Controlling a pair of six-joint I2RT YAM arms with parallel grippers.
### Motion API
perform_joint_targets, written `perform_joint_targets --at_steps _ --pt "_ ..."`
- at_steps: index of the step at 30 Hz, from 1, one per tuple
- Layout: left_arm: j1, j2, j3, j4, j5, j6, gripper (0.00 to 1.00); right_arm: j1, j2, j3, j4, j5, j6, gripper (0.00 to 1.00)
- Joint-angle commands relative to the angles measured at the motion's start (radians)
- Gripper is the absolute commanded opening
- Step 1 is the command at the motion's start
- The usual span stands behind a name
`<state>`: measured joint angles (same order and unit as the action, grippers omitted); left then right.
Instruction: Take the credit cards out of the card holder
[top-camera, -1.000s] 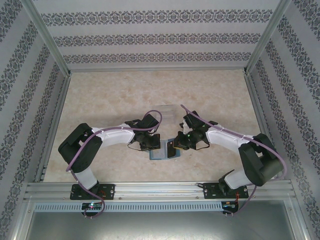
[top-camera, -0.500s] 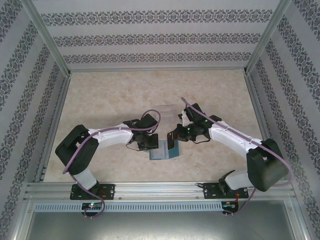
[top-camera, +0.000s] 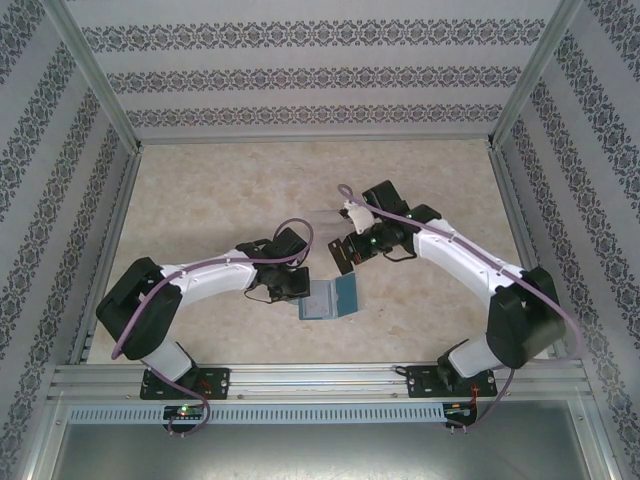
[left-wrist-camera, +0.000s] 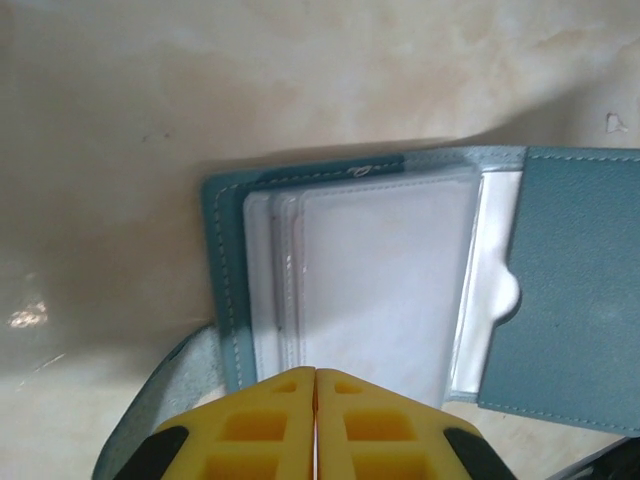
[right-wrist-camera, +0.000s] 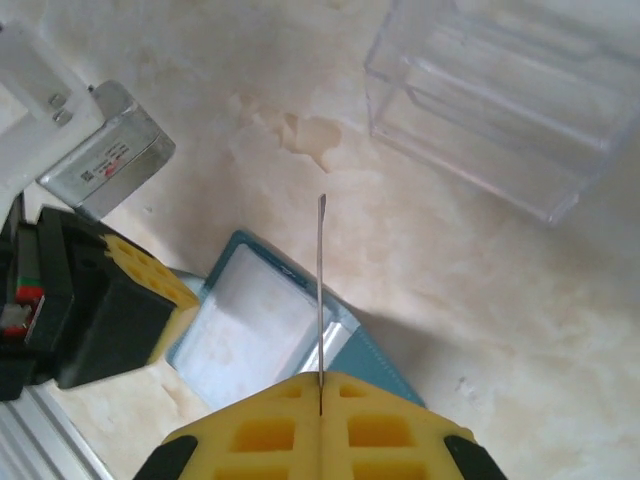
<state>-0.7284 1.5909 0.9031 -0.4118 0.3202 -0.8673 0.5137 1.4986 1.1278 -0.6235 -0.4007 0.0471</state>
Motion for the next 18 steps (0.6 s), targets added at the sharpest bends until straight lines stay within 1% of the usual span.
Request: perform_joint_targets --at_steps 1,11,18 --pt "0.02 -0.045 -0.027 -0.039 -0.029 0.008 0.08 -0.01 0.061 0.108 -0.12 0.01 -0.329 0.0" --pt "0.048 -0.112 -0.09 -0.045 -0.045 -0.014 0.08 -0.014 0.272 0.39 -0.33 0.063 -0.77 0.0" --pt "0.072 -0.132 -0.107 -0.053 -0.048 -0.018 0.08 -0.009 0.416 0.585 -0.488 0.147 -0.967 0.0"
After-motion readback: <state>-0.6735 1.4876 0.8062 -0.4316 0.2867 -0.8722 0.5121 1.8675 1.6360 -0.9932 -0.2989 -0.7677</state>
